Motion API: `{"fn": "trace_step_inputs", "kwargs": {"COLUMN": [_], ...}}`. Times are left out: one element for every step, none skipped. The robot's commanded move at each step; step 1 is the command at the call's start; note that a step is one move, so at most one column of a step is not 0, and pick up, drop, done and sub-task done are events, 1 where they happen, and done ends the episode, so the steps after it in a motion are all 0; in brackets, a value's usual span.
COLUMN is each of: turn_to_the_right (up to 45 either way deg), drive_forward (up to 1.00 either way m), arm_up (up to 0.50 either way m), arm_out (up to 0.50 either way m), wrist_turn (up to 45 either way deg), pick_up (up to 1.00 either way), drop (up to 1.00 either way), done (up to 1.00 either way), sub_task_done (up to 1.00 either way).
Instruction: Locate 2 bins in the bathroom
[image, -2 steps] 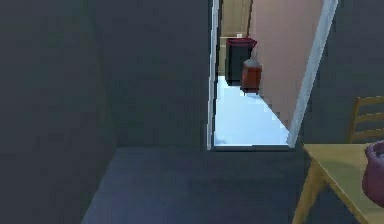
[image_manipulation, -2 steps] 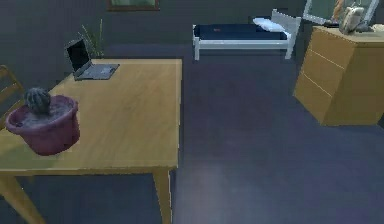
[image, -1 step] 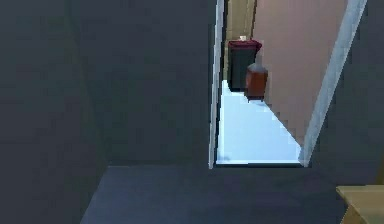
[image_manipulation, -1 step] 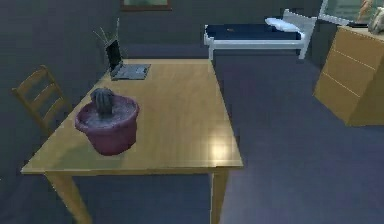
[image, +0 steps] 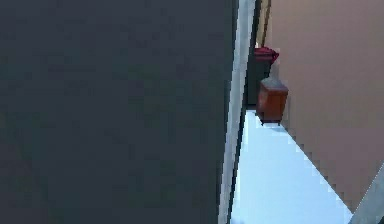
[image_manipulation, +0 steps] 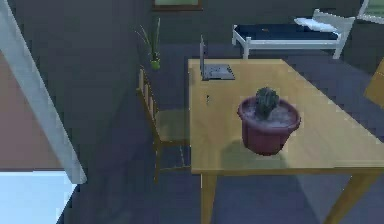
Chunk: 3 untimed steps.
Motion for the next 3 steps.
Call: {"fn": "trace_step_inputs", "kwargs": {"turn_to_the_right": [39.0, 0.0, 39.0], "drive_forward": [0.0, 1.0, 0.0], "arm_up": [0.0, 0.0, 0.0], "arm_out": [0.0, 0.0, 0.0], "wrist_turn": [0.0, 0.0, 0.0], "pick_up": [0.0, 0.0, 0.0], "drop": [0.0, 0.0, 0.0], "done": [0.0, 0.0, 0.0], "sub_task_done": [0.0, 0.0, 0.0]}}
